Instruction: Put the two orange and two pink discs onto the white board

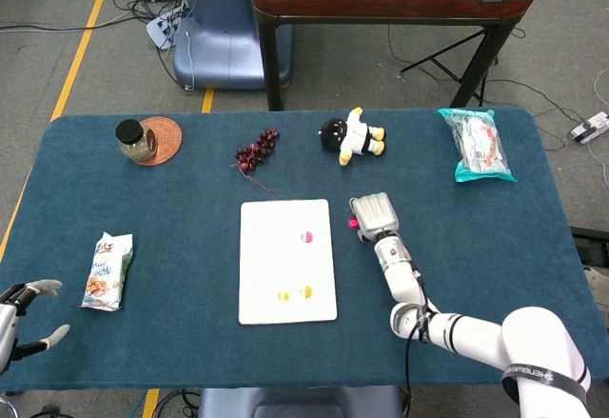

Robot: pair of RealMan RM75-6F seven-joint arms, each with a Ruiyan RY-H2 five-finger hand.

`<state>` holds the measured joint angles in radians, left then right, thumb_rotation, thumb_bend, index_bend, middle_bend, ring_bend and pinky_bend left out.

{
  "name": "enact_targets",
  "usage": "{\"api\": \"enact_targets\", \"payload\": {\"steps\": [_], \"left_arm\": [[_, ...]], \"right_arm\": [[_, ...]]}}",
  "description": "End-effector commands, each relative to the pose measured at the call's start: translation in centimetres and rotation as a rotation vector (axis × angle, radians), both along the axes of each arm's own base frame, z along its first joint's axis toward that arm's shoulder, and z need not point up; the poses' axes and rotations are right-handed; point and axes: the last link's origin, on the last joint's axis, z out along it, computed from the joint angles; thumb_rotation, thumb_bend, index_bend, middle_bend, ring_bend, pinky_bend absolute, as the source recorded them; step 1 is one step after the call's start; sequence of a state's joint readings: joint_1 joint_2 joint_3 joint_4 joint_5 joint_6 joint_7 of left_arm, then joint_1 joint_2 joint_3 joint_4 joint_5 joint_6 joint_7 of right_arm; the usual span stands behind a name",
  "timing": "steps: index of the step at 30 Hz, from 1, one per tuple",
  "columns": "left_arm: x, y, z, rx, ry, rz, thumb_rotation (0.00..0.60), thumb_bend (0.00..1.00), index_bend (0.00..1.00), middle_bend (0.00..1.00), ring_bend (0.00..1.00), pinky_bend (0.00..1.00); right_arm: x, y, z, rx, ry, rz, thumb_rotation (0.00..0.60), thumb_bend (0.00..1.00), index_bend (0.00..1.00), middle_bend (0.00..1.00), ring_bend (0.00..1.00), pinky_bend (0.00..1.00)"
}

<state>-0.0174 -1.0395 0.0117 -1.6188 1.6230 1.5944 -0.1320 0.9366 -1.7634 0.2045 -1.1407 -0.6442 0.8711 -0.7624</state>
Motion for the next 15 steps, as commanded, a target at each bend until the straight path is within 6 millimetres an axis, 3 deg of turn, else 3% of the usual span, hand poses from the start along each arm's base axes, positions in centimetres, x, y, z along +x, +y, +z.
{"api": "enact_targets", "payload": {"steps": [1,15], "left_arm": [[-0.01,0.00,0.01,0.001,-0.001,0.000,0.600,0.14,0.42,0.45,0.38,0.53],[-0.04,-0.11,0.27,0.009,-0.008,0.003,0.600,0.14,0.42,0.45,0.38,0.53]], "right_arm": [[0.08,-0.01,-0.08,0.003,0.002,0.002,0.600,0.23,0.40,1.00,1.00,1.00],[0.07,-0.26,-0.97,0.018,0.003,-0.007,0.600,0.23,0.40,1.00,1.00,1.00]]}}
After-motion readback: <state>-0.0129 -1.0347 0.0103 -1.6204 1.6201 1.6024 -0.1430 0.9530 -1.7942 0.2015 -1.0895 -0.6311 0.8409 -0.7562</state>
